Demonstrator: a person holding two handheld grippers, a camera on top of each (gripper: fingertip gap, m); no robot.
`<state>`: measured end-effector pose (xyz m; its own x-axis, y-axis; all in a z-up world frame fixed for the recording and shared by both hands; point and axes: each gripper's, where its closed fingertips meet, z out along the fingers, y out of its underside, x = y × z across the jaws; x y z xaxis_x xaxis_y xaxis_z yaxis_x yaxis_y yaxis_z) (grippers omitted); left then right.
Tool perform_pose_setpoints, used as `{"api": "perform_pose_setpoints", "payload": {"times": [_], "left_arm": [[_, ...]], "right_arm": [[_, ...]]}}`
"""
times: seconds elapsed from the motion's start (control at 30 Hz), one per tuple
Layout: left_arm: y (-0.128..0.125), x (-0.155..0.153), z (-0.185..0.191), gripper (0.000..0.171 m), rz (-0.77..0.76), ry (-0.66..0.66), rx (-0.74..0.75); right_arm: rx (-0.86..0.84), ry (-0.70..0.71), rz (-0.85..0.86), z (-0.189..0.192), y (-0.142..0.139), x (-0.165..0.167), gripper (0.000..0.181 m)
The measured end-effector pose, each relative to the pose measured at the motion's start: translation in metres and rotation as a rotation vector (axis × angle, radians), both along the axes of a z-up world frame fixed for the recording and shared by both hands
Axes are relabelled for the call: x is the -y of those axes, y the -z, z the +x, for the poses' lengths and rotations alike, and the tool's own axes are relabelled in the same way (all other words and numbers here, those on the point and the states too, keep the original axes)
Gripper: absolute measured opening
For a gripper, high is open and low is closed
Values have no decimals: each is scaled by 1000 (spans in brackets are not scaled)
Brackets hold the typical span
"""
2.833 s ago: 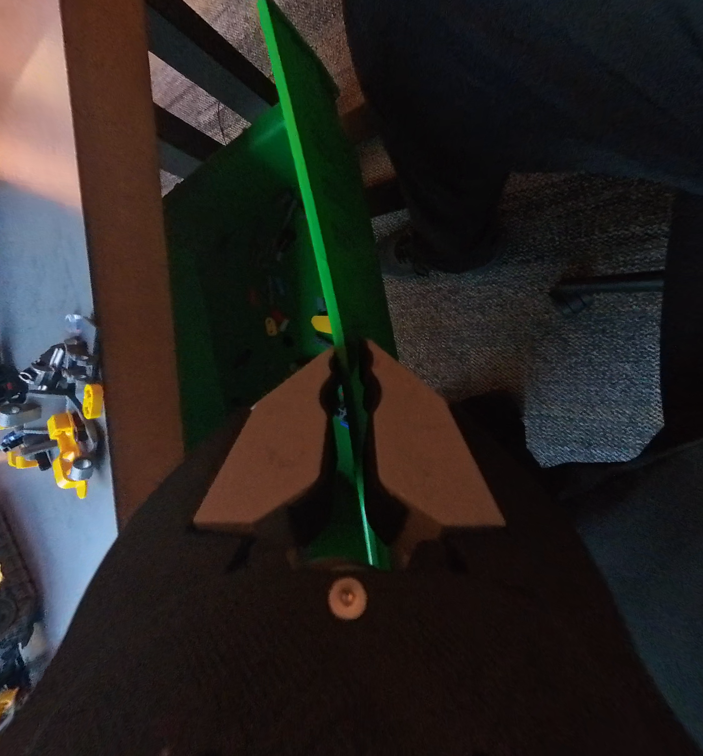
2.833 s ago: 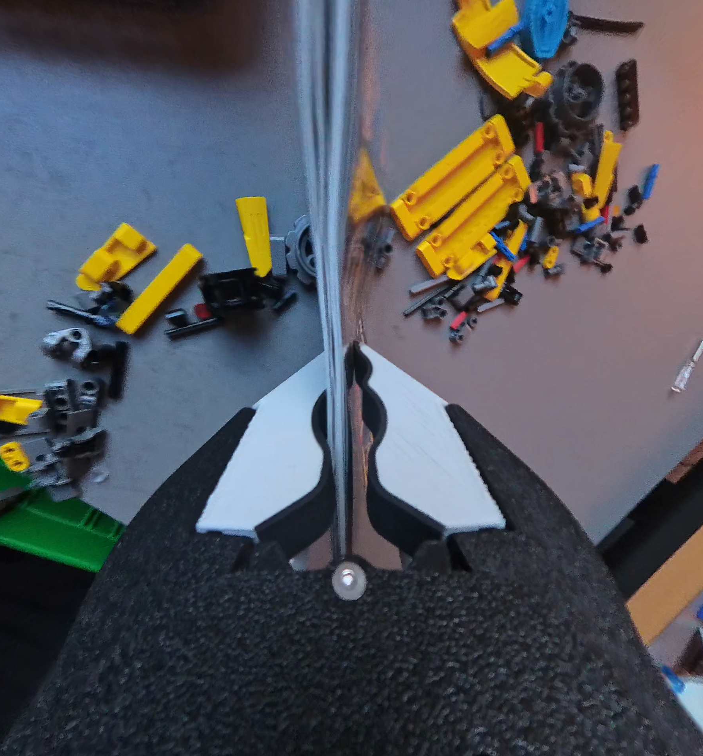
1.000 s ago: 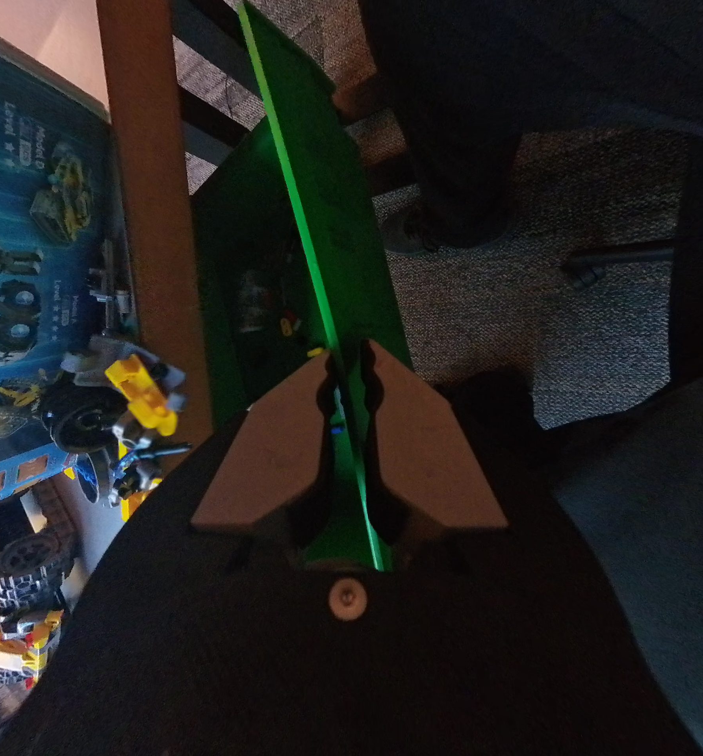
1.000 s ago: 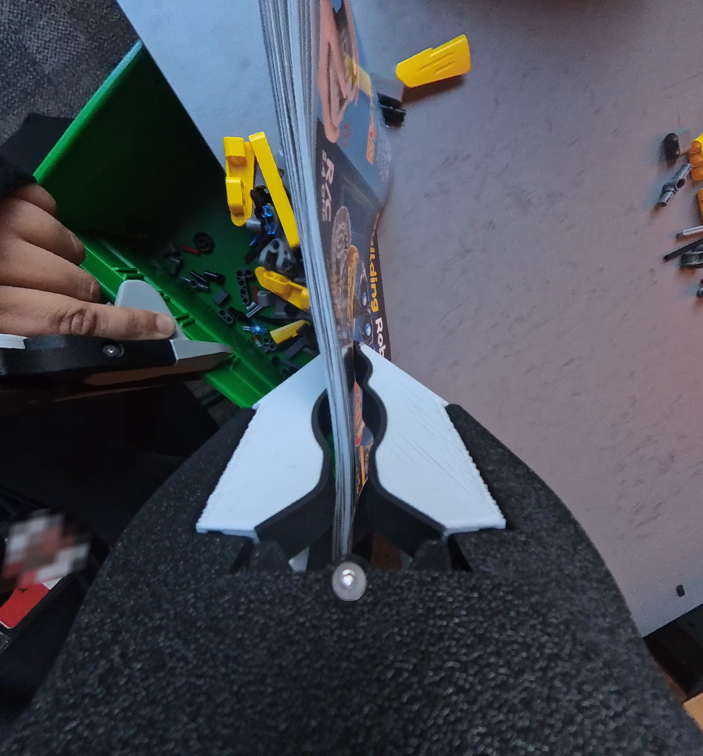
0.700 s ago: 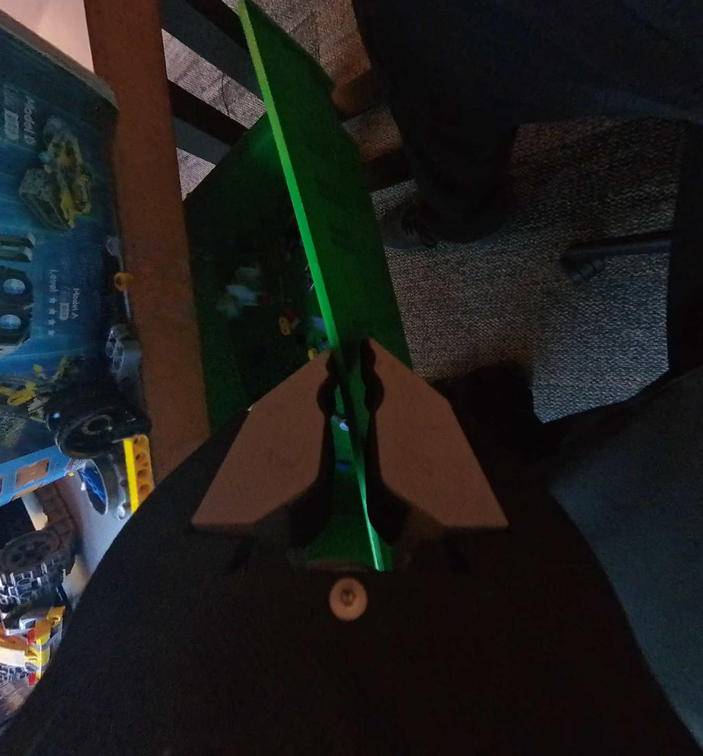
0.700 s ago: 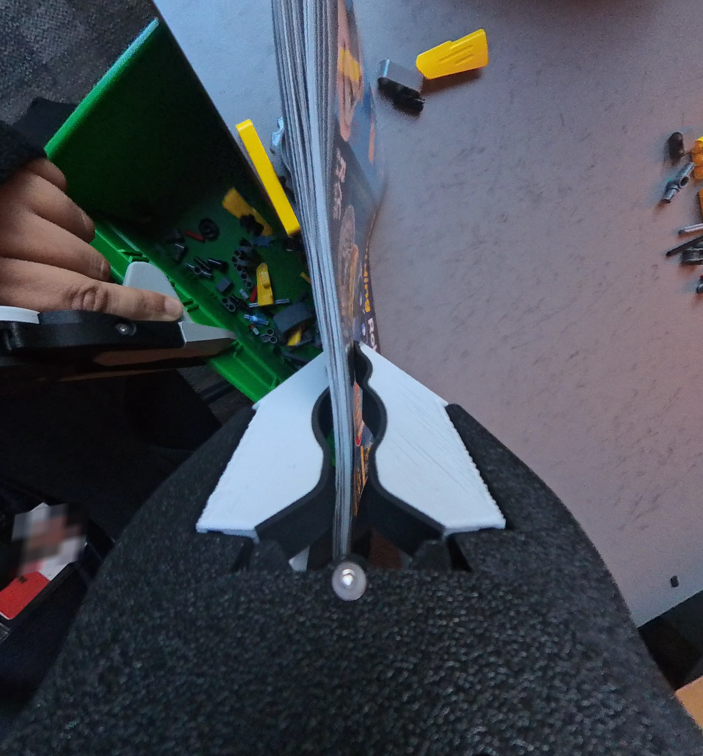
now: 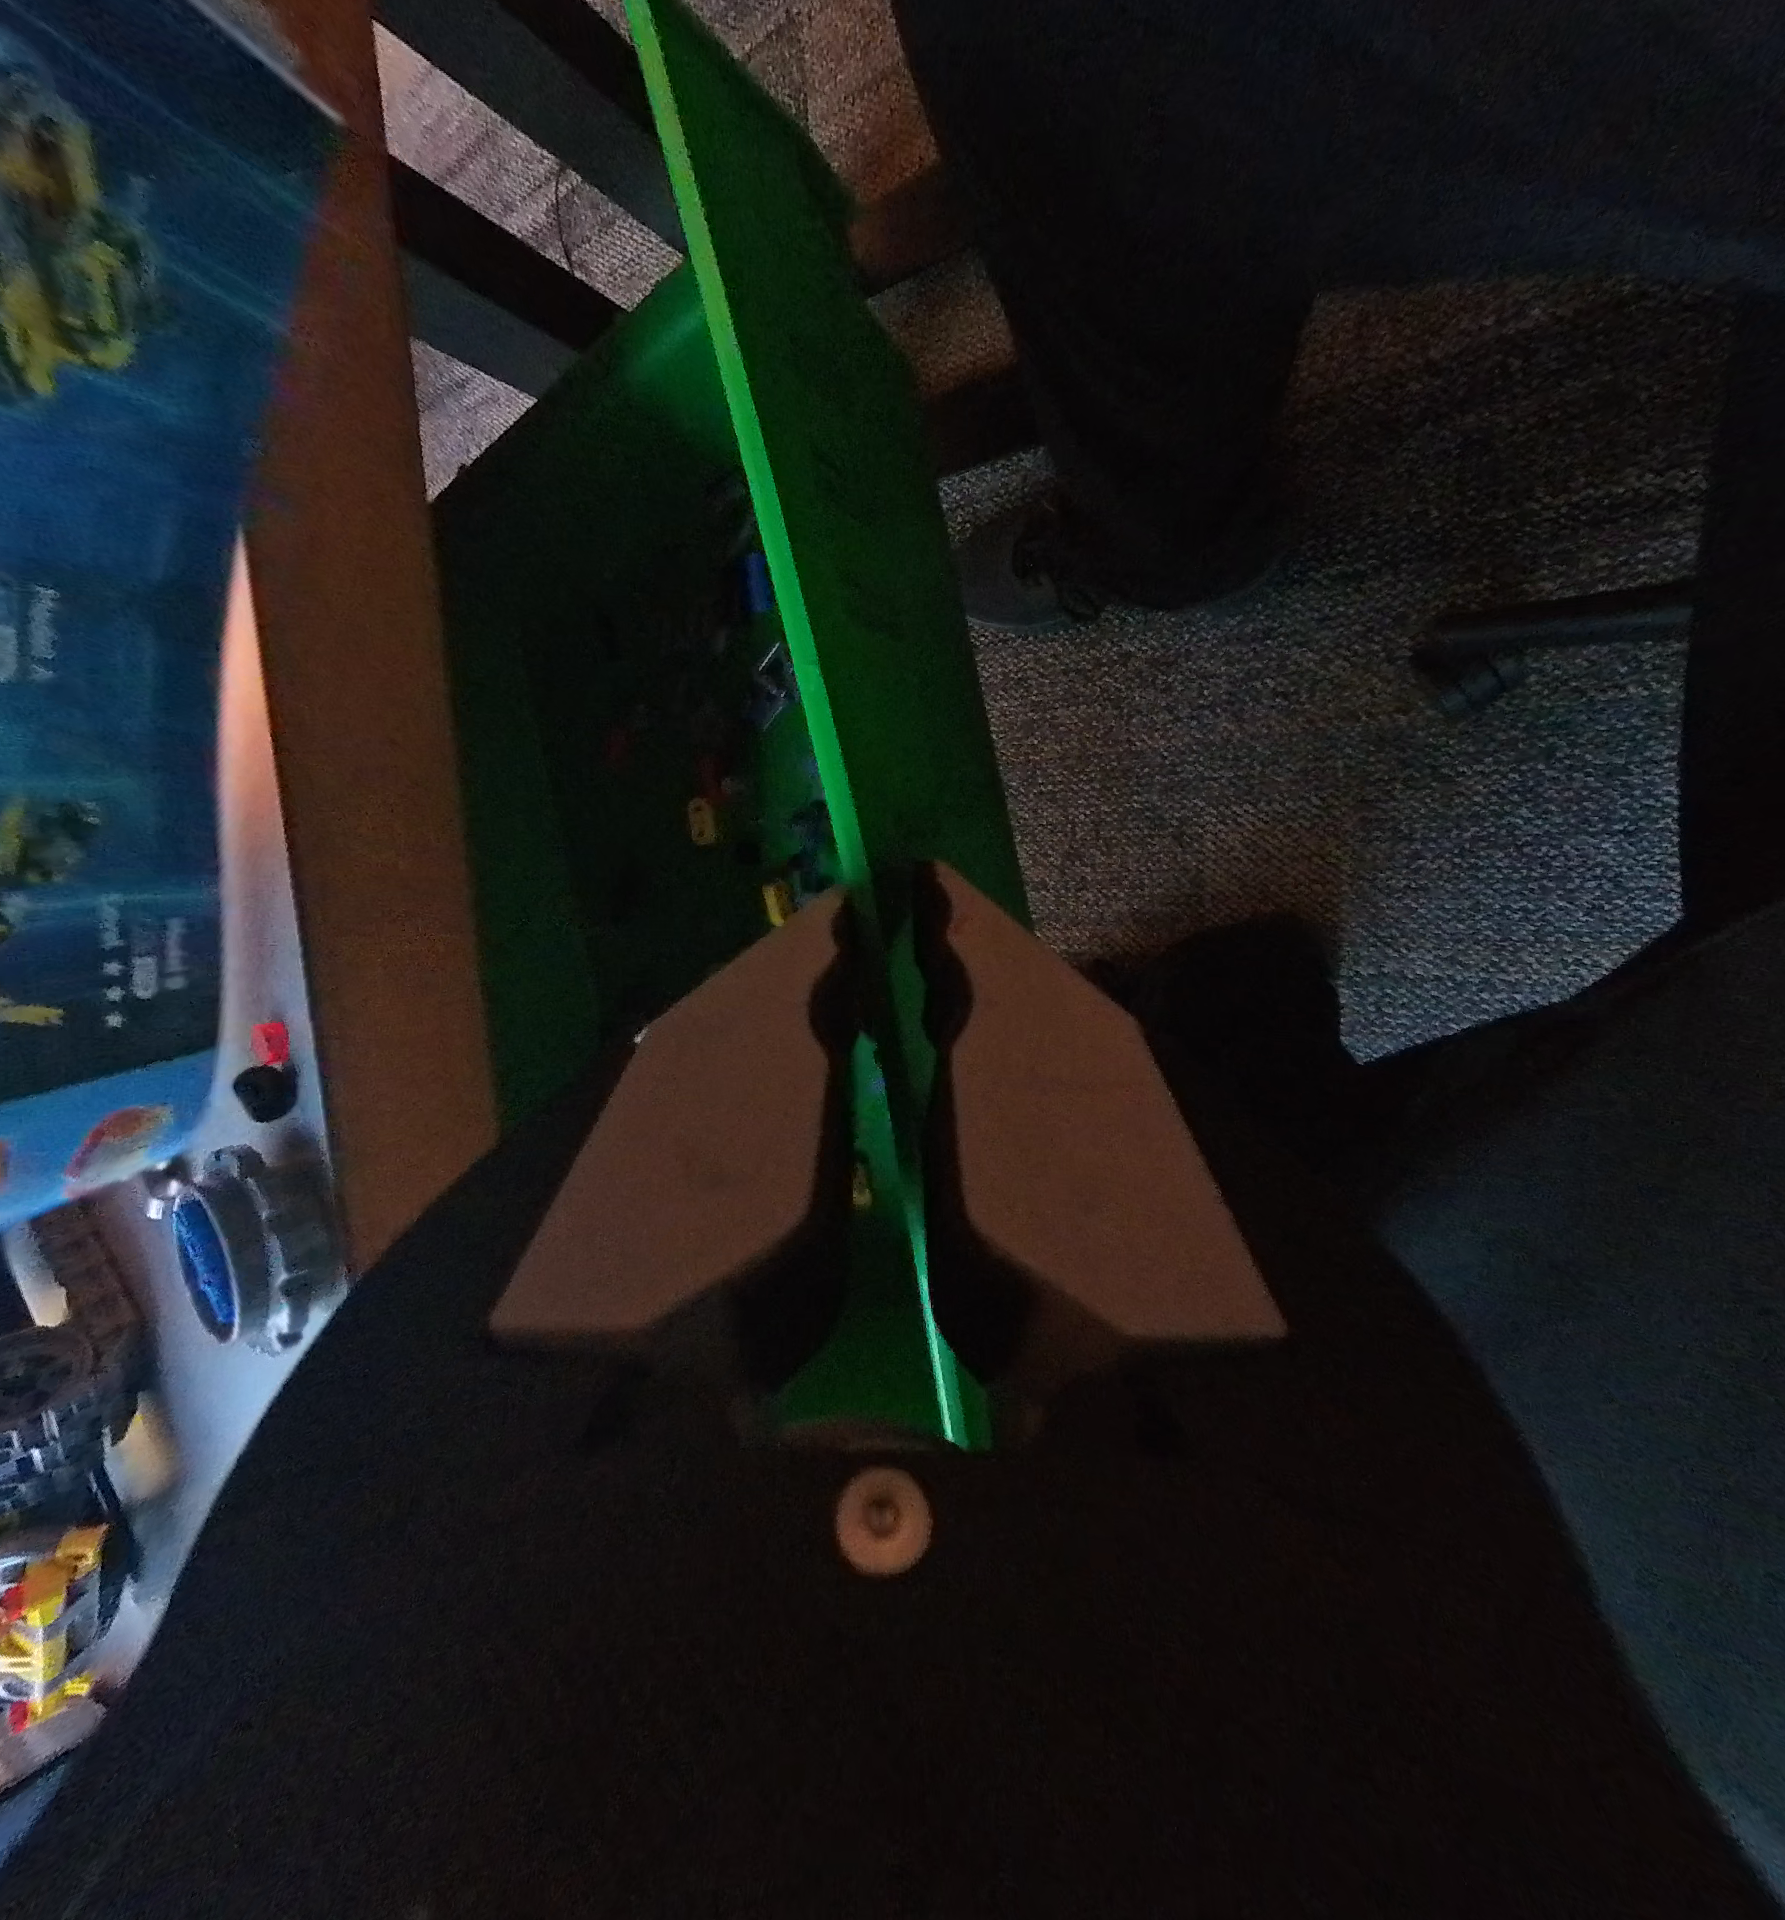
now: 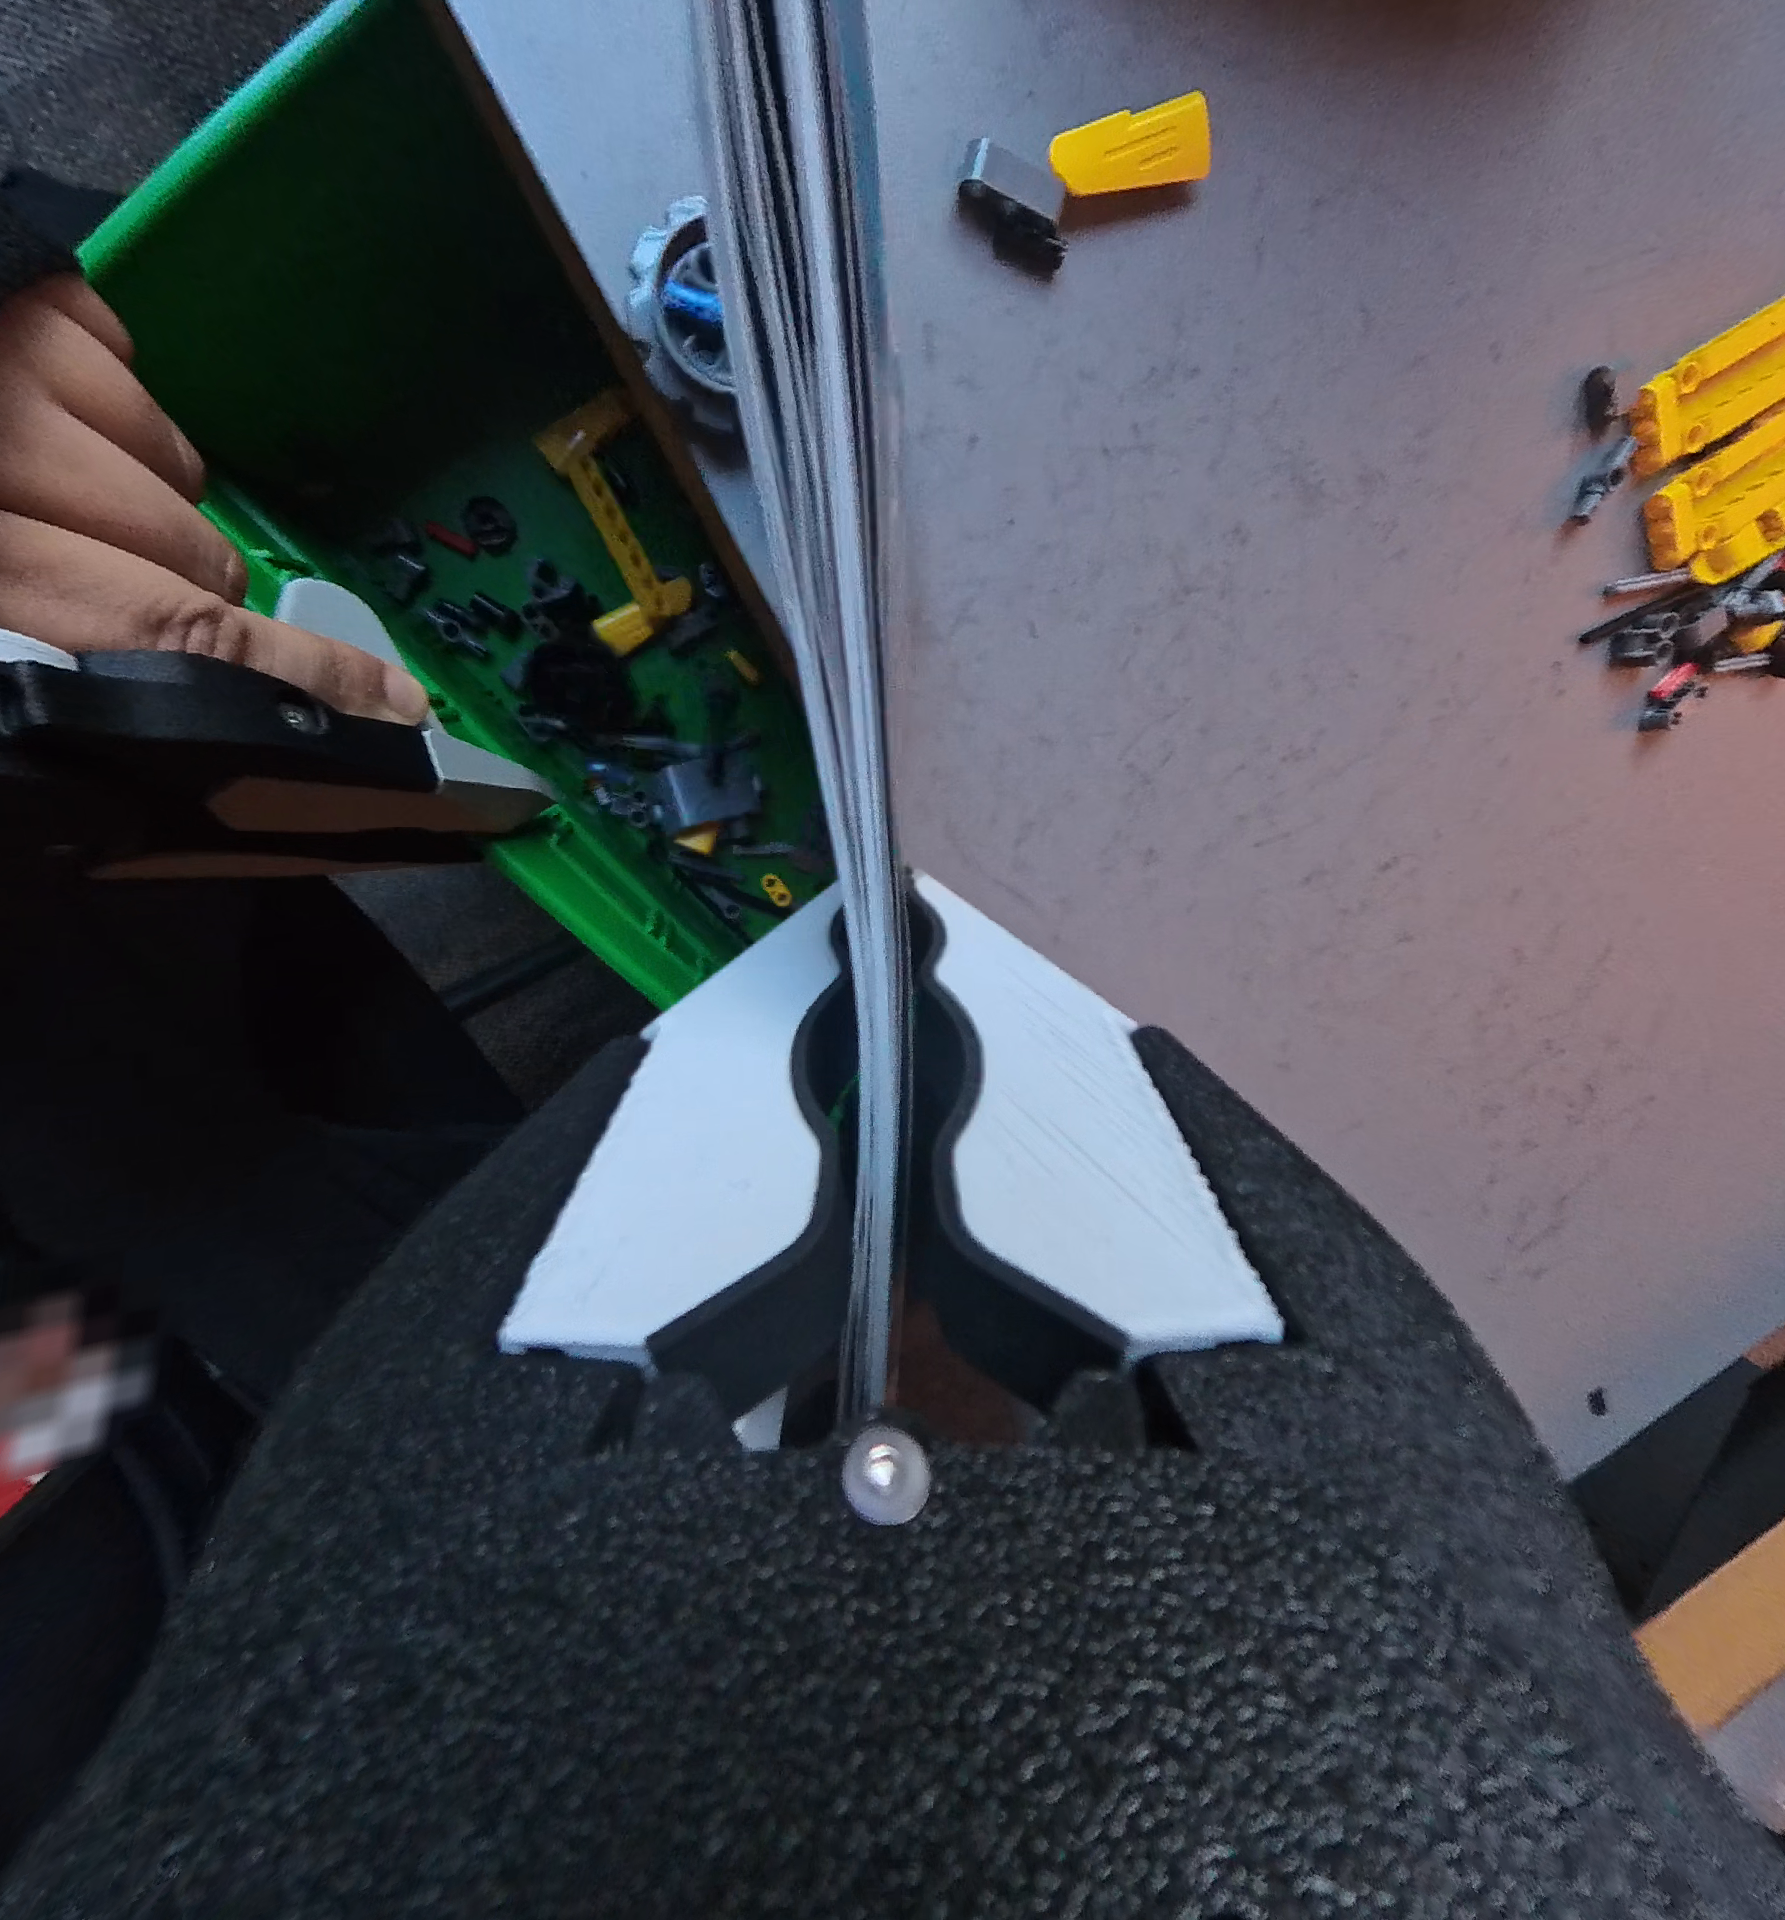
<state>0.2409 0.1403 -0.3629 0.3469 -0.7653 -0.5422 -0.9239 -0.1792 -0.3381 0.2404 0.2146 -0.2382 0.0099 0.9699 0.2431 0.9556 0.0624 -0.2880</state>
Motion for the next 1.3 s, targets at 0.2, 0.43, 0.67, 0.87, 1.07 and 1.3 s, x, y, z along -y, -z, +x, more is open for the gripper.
{"api": "perform_pose_setpoints", "payload": {"times": [0.2,0.43,0.67,0.87,1.07,1.3], "left_arm": [[0,1,-1,7,1,0,-1],[-2,0,1,6,-1,2,4],[1,1,-3,7,-7,0,-1],[1,2,-3,7,-7,-2,2],[0,5,-4,7,-3,-3,-1],[0,5,-5,6,0,-8,0]], "right_arm": [[-35,21,20,-7,-16,-12,0],[23,3,48,-32,2,-20,0],[40,-79,6,-43,5,15,0],[42,-102,6,-41,6,30,0],[17,-108,23,-35,-2,32,0],[8,-106,178,-25,-13,18,0]]}}
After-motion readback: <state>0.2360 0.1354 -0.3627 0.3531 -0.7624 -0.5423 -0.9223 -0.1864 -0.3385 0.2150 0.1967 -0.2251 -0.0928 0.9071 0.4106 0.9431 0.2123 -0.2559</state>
